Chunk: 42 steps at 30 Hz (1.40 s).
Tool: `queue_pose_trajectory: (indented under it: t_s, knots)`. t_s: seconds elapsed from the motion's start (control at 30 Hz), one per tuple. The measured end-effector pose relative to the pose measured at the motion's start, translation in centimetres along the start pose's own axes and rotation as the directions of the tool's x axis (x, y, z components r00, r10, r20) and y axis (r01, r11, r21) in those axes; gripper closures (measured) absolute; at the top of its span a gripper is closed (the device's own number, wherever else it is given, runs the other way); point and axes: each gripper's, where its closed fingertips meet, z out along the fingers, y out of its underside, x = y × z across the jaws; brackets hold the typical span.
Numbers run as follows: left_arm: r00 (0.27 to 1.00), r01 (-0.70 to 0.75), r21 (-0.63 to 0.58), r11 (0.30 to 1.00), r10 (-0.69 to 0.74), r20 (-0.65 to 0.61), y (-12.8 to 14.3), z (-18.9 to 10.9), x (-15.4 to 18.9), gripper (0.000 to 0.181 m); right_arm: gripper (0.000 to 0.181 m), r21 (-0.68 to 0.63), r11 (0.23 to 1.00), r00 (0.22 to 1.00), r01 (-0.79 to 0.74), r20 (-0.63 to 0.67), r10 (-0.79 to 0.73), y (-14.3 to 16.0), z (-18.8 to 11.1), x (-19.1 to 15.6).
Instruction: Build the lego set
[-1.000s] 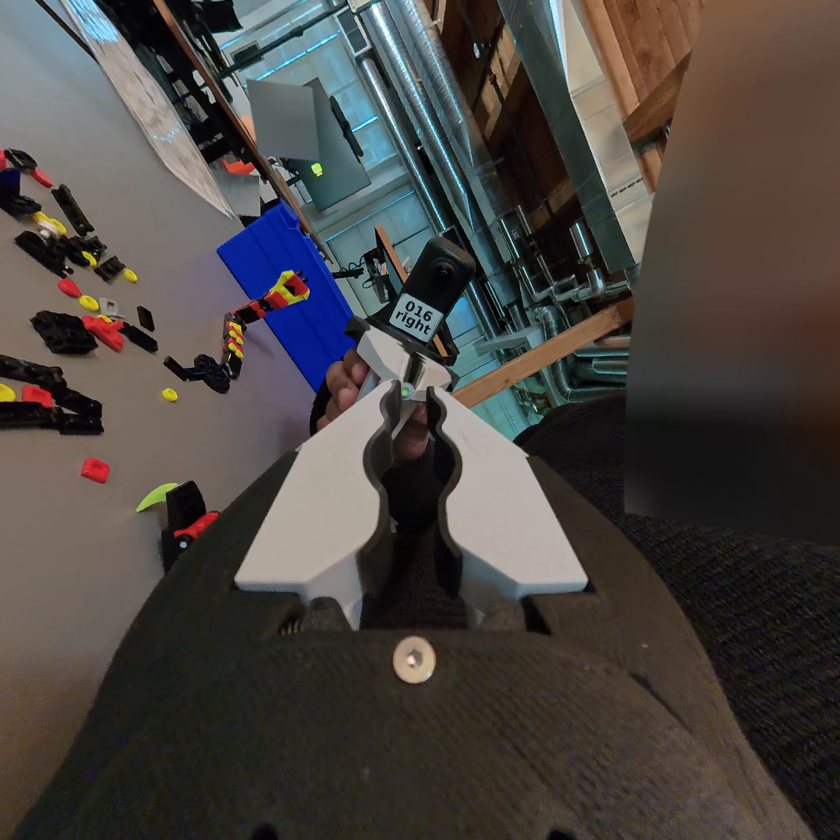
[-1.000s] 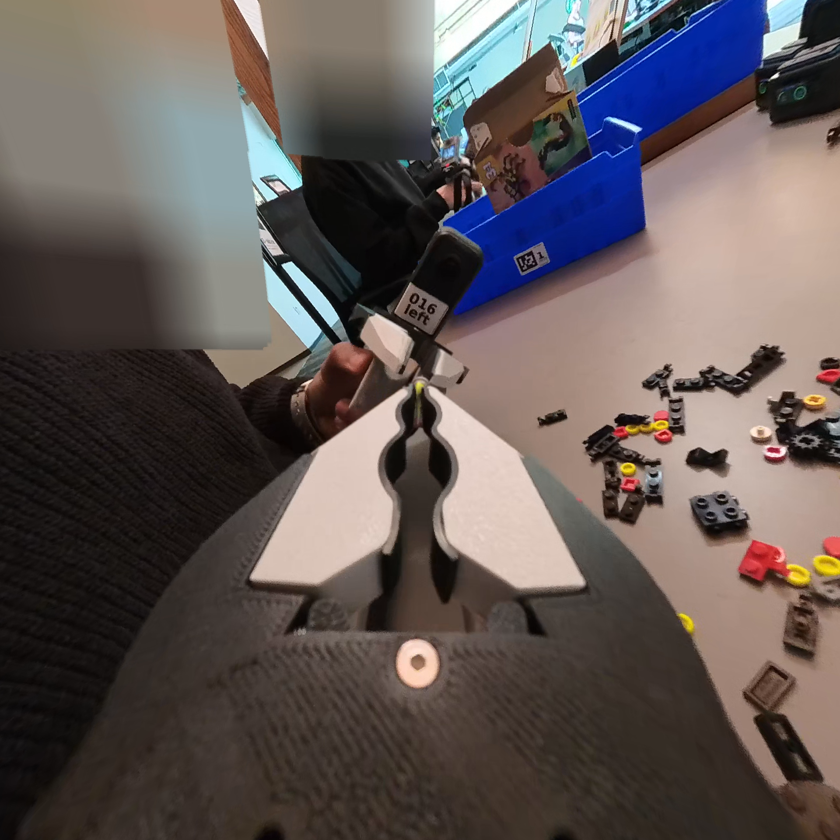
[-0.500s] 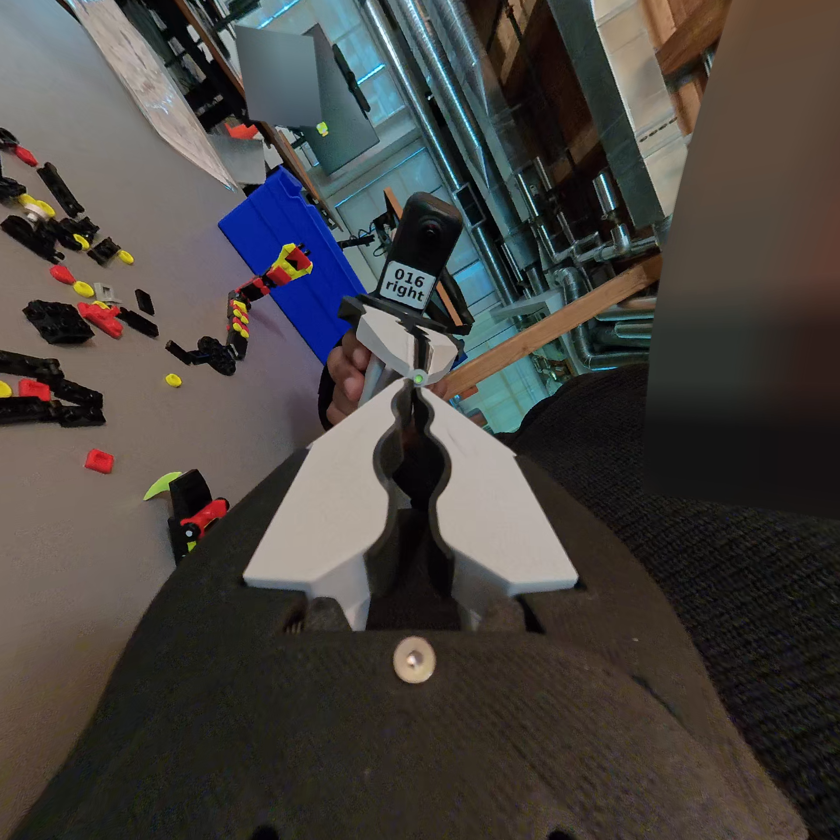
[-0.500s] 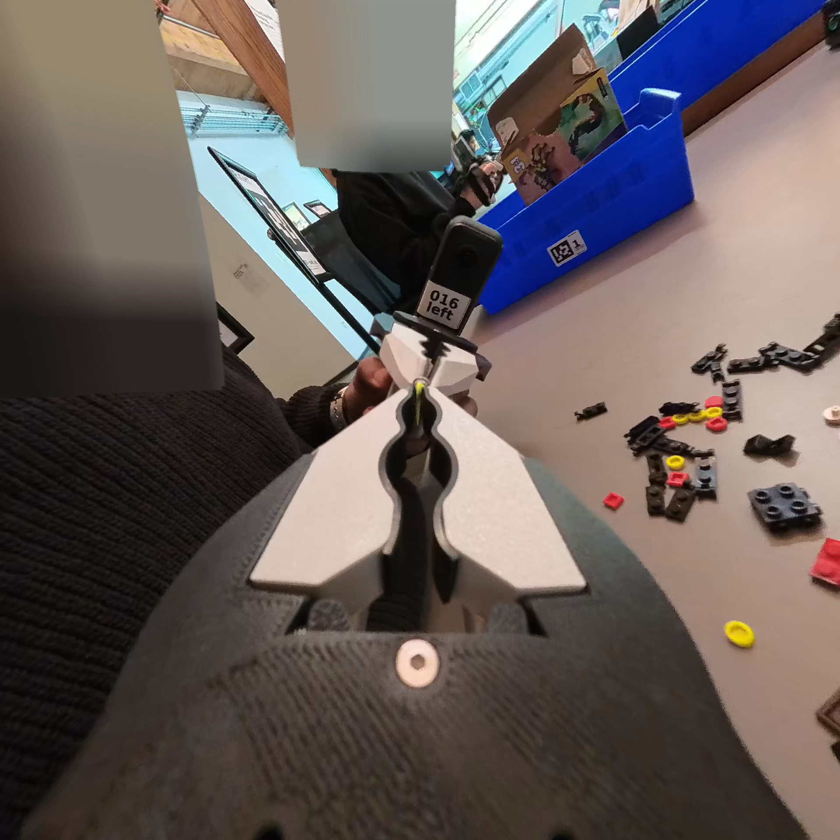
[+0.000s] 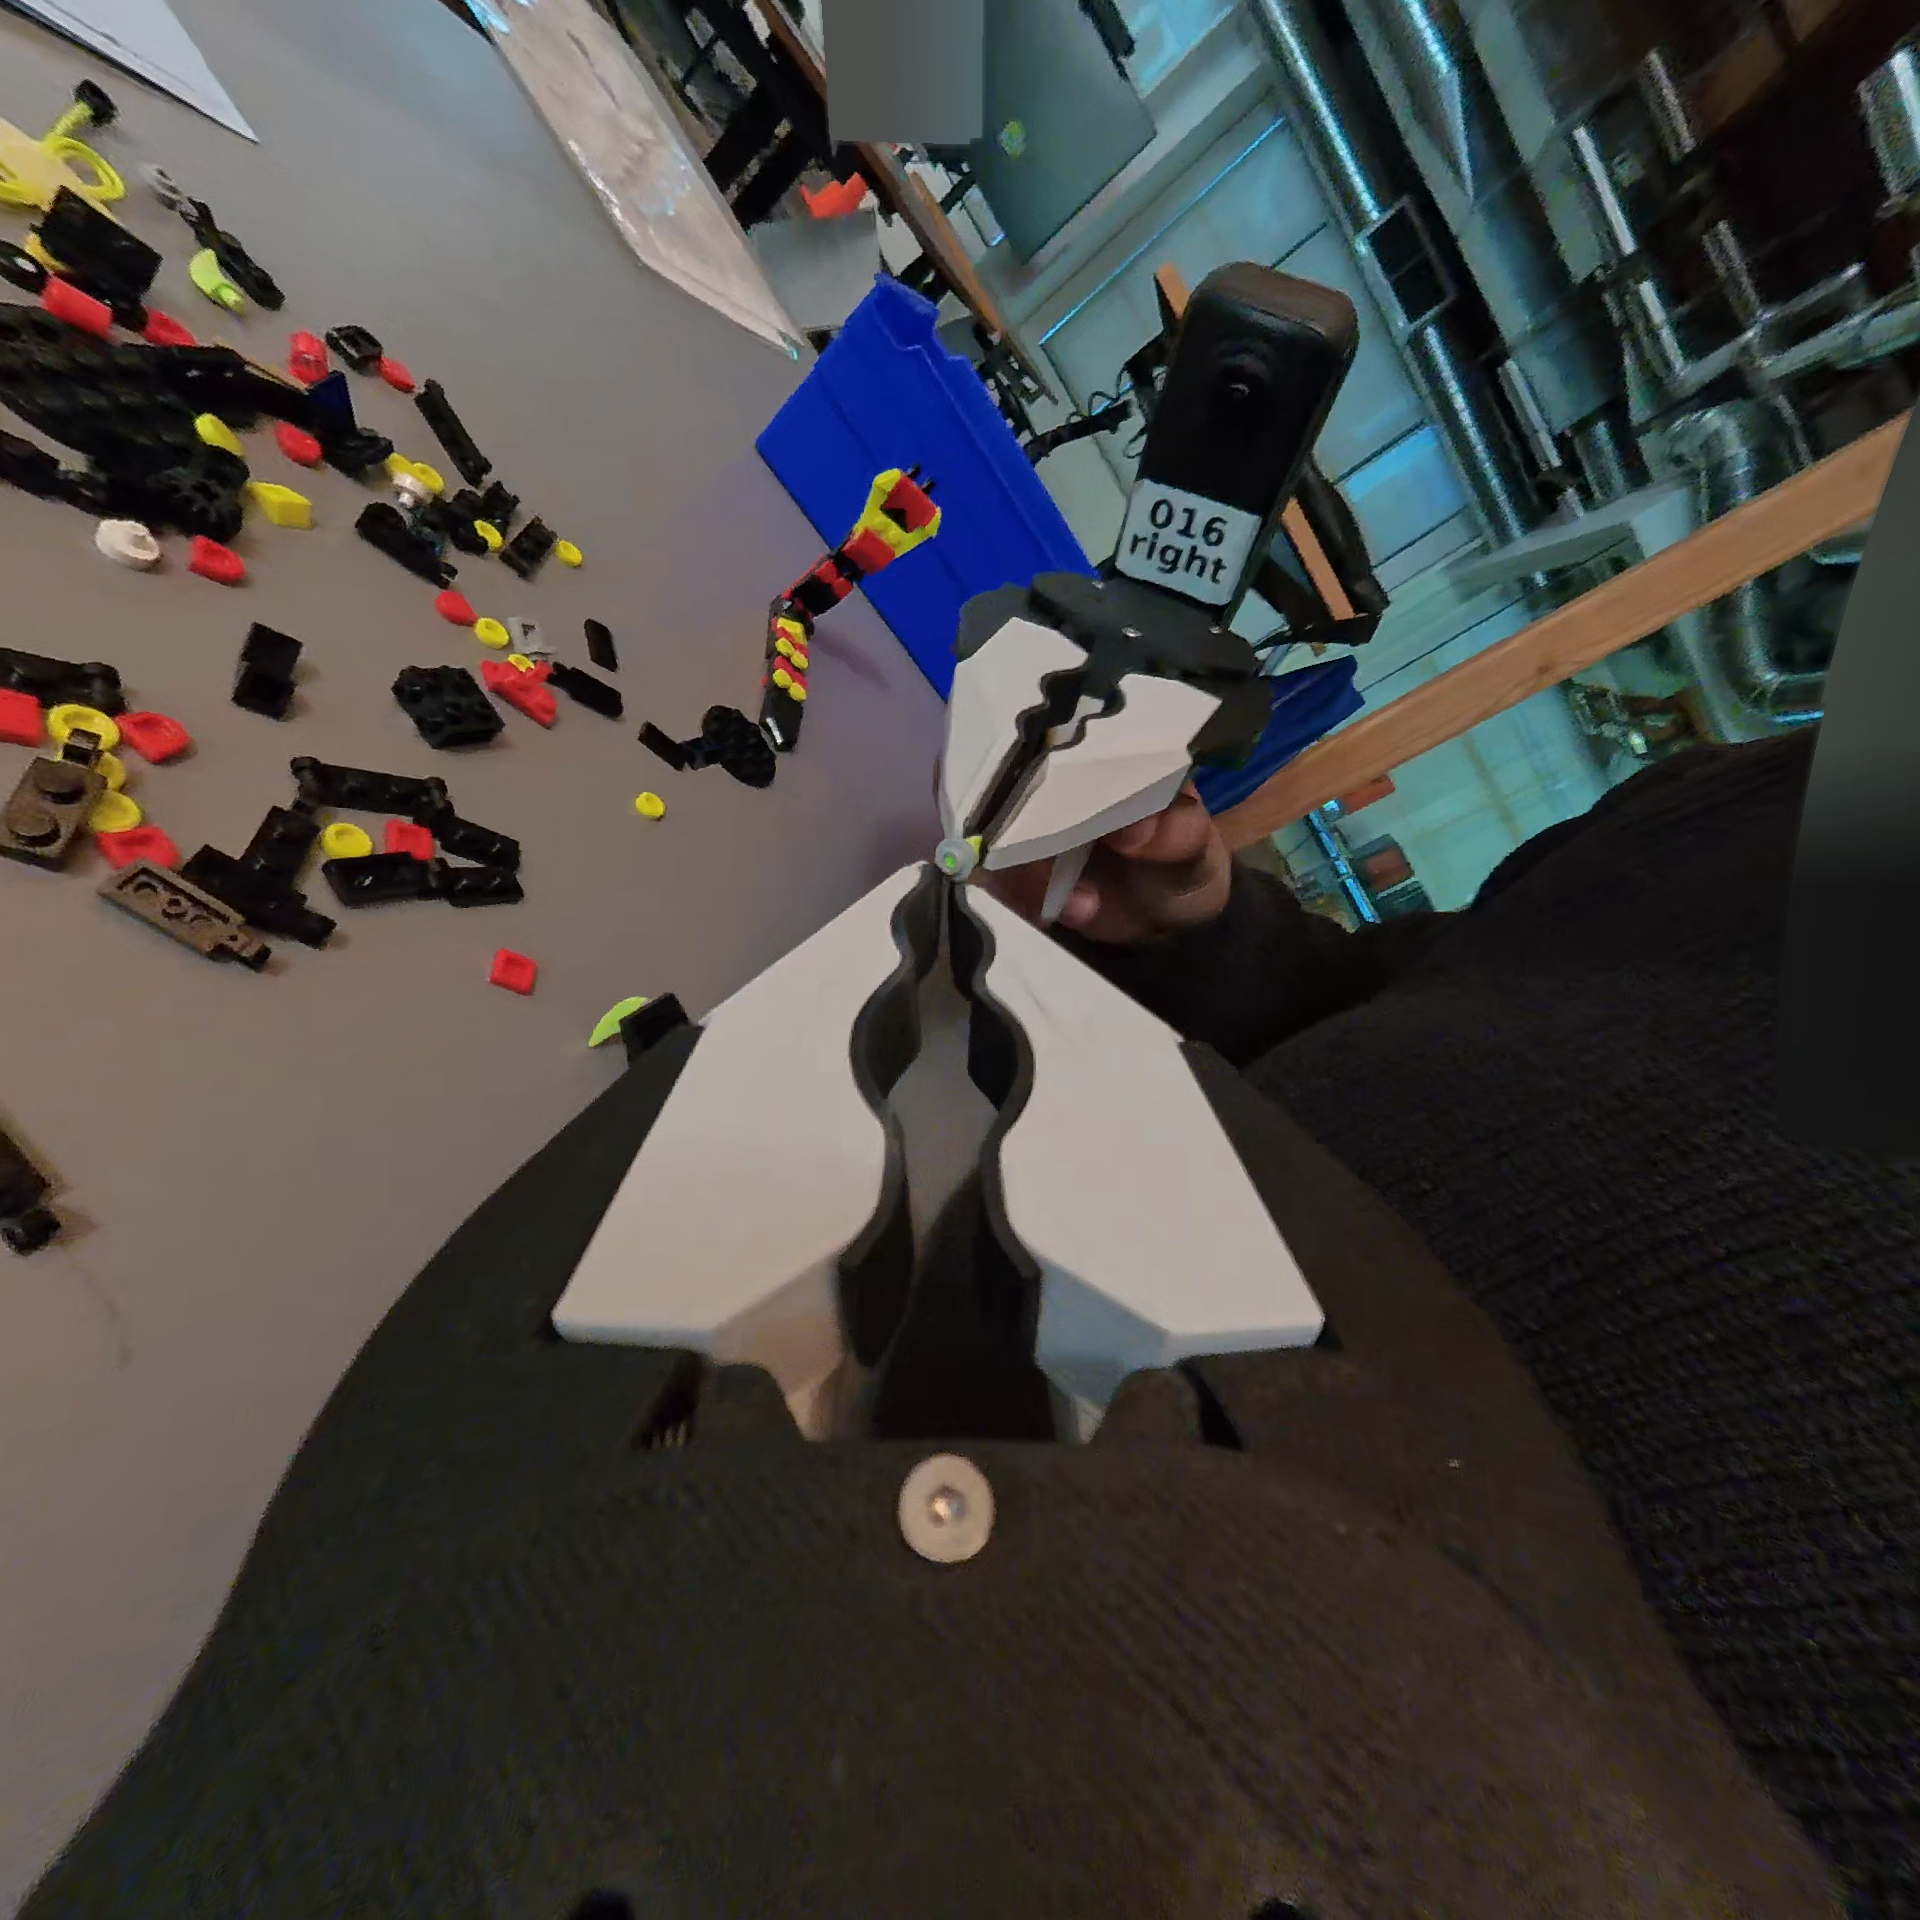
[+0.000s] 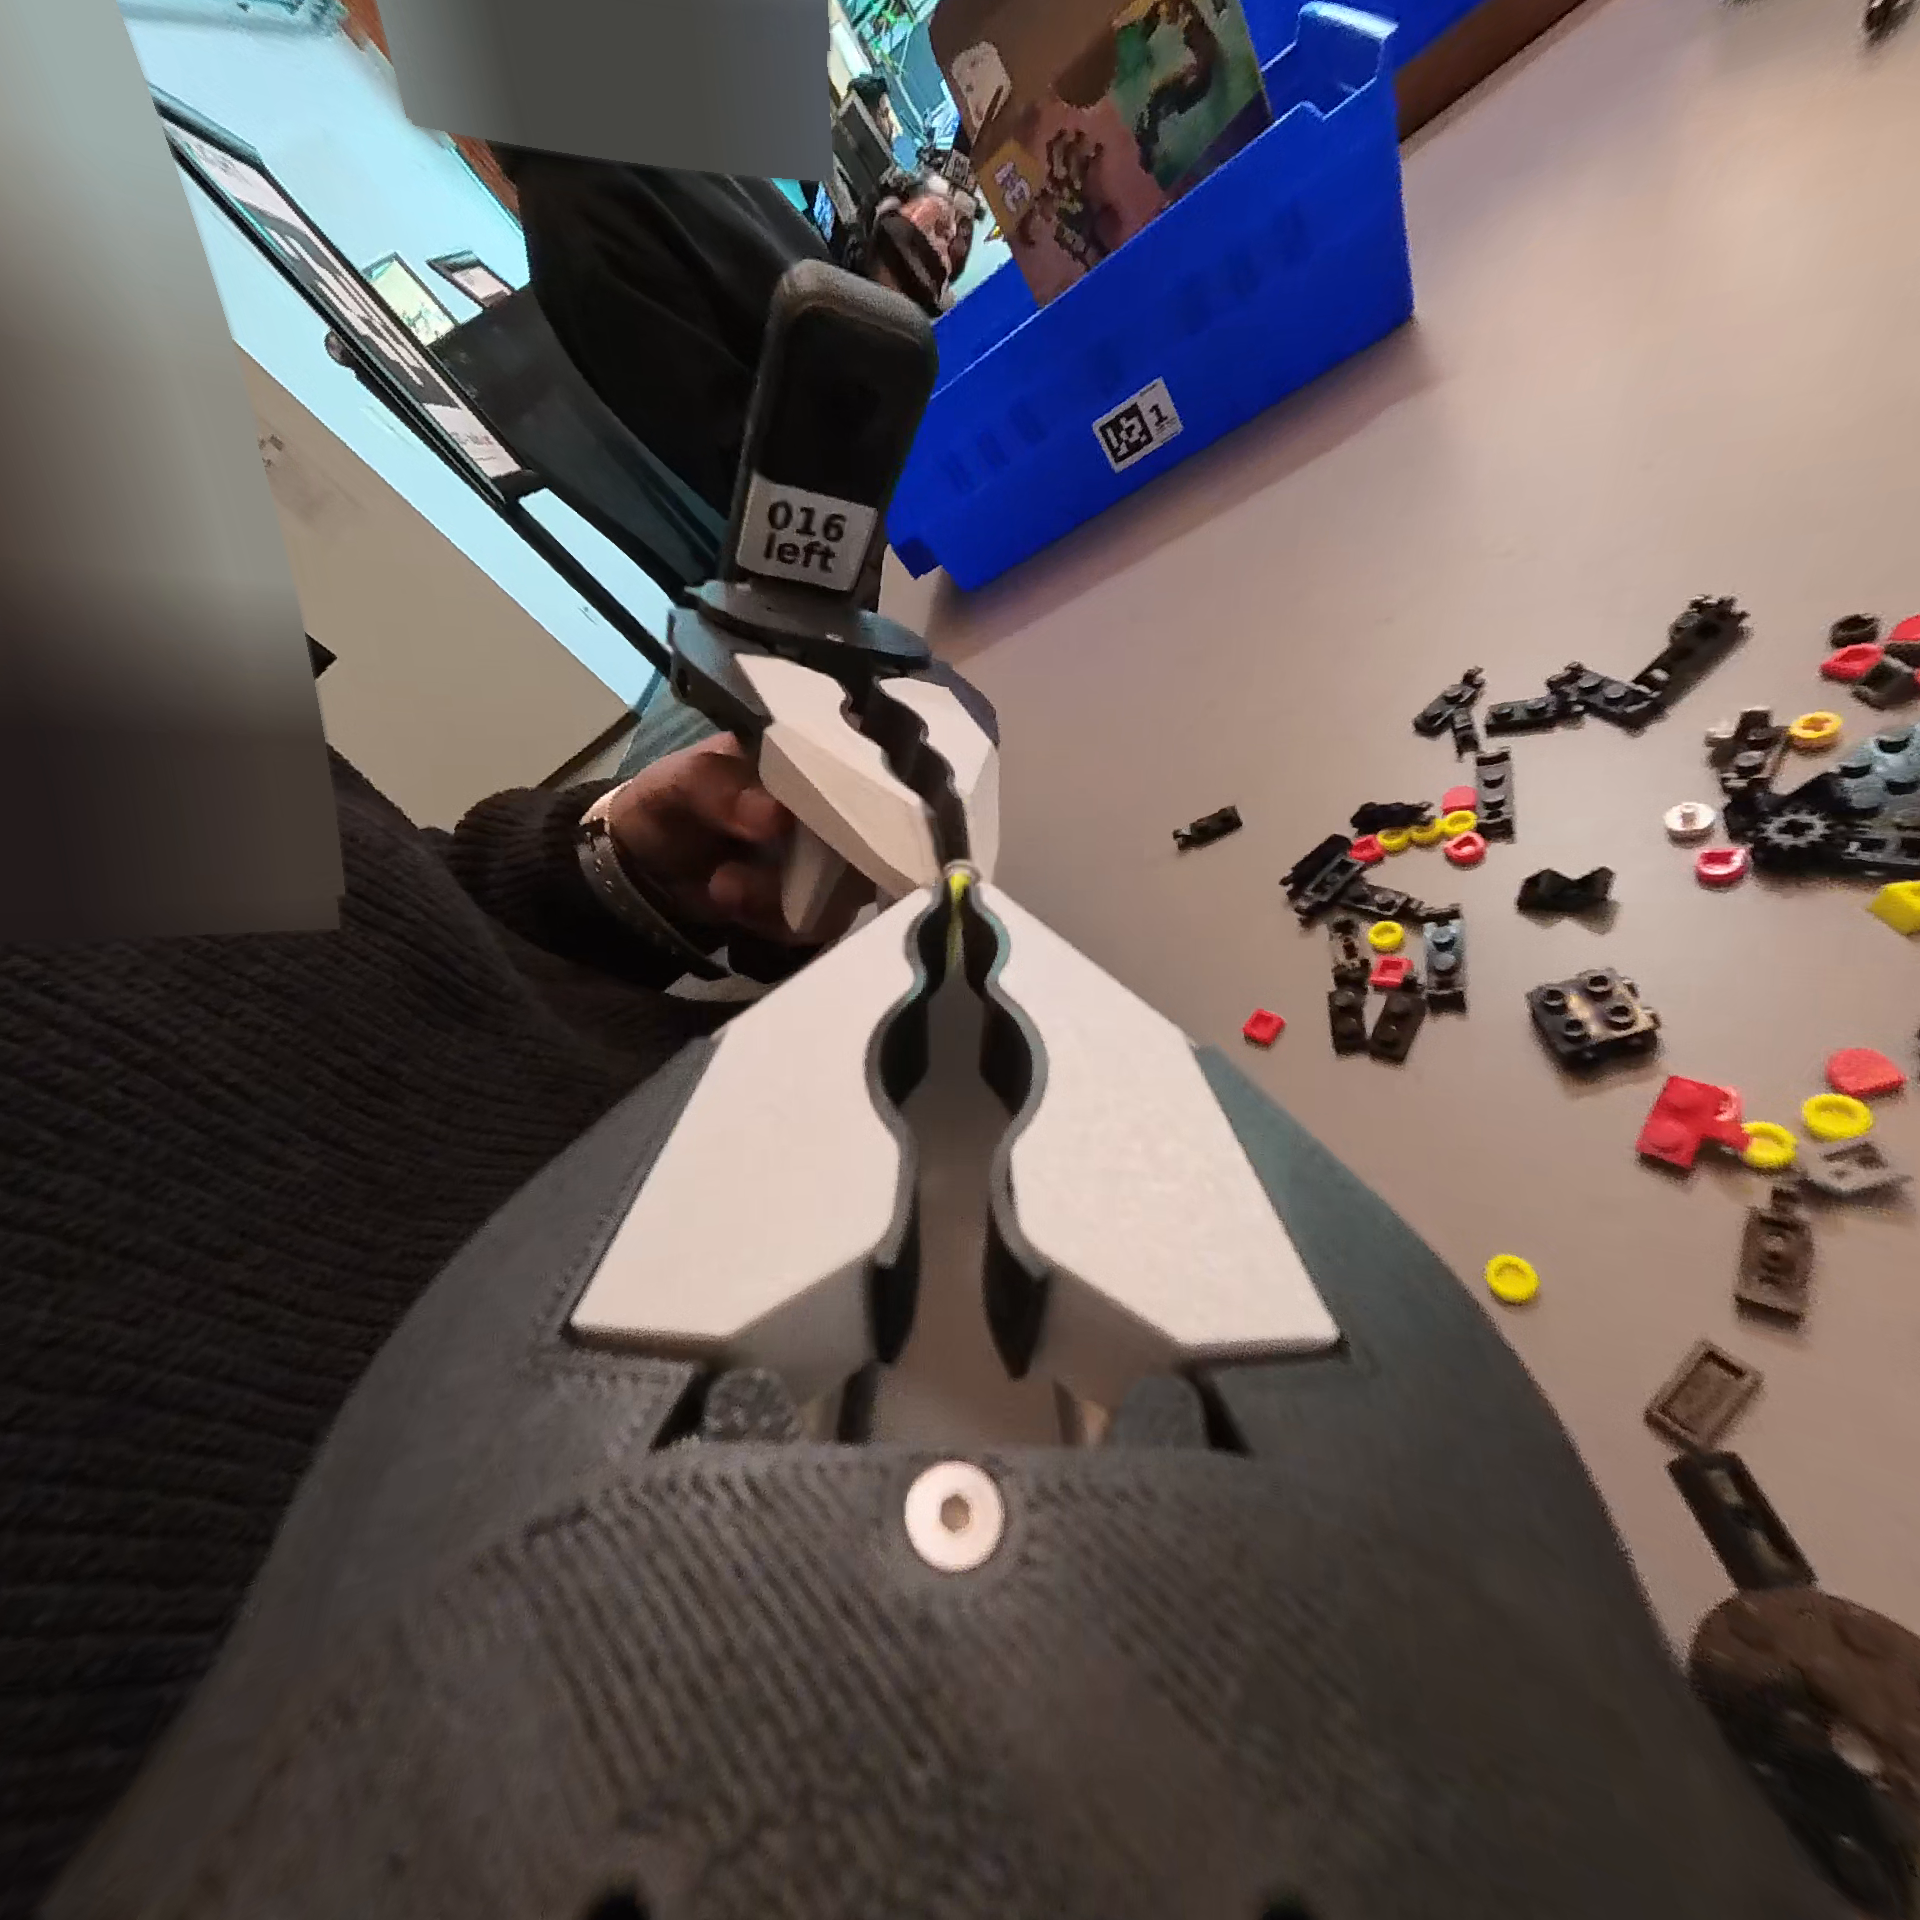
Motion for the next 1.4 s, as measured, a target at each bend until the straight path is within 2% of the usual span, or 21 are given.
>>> queue_pose_trajectory:
  t_s: [0.2, 0.73, 0.93, 1.17, 1.33, 1.4]
  knots:
    - [1.000, -0.014, 0.045, 0.999, 0.015, -0.013, -0.8, -0.4, 0.3, 0.181, 0.181, 0.004, 1.000, 0.999, -0.031, -0.008, 0.031, 0.0, -0.2, 0.4]
    - [0.996, -0.058, -0.003, 0.998, 0.058, 0.071, 0.1, 0.2, -0.4, 0.181, 0.181, -0.029, 0.999, 0.998, -0.025, -0.056, 0.024, 0.6, -0.1, 1.0]
    - [0.999, -0.041, -0.007, 0.999, 0.042, 0.029, 0.1, 0.2, -0.1, 0.178, 0.181, -0.029, 0.999, 0.999, -0.014, -0.051, 0.013, 0.5, -0.1, 1.0]
    - [0.997, 0.031, 0.038, 0.999, -0.028, -0.067, -0.6, -0.3, 0.7, 0.163, 0.181, 0.026, 0.996, 0.993, -0.083, 0.087, 0.081, -0.2, -0.4, -0.4]
    - [0.996, 0.009, 0.021, 1.000, -0.007, -0.087, -0.3, -0.1, 1.3, 0.177, 0.181, 0.023, 0.995, 0.987, -0.097, 0.132, 0.094, -0.1, -0.1, -1.1]
    - [0.996, 0.016, 0.019, 1.000, -0.014, -0.092, -0.3, -0.1, 1.3, 0.177, 0.181, 0.028, 0.995, 0.986, -0.098, 0.136, 0.093, -0.1, -0.1, -1.1]
